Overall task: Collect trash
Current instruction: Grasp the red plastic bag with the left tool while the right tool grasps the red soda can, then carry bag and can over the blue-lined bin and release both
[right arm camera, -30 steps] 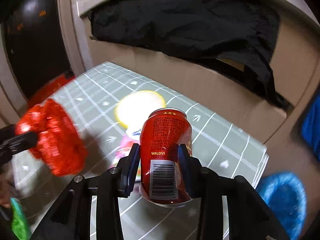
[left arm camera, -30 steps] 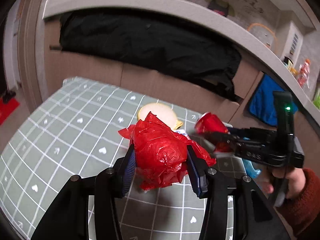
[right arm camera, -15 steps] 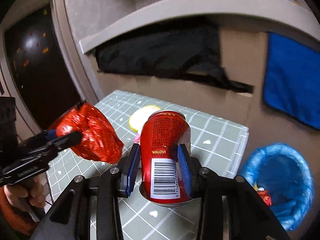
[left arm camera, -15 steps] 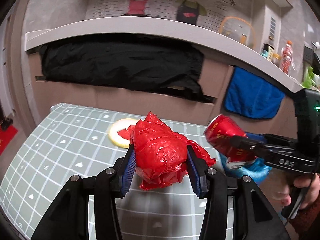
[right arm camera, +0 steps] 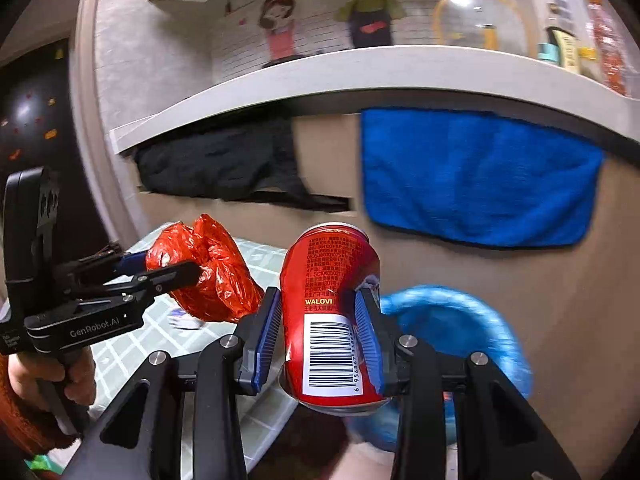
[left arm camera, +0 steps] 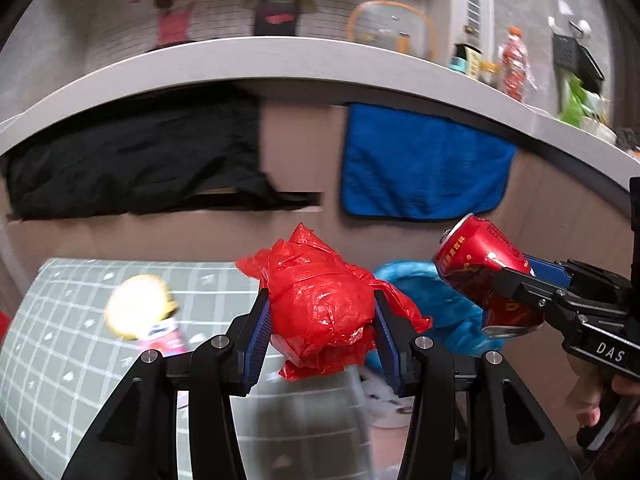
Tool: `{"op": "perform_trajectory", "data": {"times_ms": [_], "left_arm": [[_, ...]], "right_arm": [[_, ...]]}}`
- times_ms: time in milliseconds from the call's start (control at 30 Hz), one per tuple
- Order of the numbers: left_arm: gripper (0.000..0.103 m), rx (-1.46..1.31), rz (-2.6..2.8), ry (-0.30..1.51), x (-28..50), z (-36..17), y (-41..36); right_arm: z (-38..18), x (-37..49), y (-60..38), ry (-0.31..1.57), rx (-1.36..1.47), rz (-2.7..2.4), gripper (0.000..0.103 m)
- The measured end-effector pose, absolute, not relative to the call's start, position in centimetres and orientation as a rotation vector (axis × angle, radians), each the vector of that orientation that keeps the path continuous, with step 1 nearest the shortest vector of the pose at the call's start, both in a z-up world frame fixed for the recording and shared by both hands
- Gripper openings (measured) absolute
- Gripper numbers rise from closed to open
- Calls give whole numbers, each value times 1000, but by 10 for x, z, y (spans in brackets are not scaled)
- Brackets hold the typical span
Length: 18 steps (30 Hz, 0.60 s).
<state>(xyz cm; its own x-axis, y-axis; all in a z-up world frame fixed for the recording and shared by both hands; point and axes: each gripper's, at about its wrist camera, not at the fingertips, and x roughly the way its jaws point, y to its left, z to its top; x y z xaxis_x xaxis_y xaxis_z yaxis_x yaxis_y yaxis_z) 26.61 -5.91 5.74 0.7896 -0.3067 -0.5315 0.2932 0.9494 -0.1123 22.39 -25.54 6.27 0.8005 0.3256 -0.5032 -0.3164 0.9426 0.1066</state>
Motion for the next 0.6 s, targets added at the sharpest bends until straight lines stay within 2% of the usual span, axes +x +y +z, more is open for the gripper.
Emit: {"op": "perform_trajectory", "data": {"times_ms": [300,600], "left_arm": [[48,1,-411,614,288,48,-129],[48,3,-441,673,303,27,-155]], "right_arm": [[51,227,-326,546,88,226,35],[25,241,-355,596,151,191,35]]}}
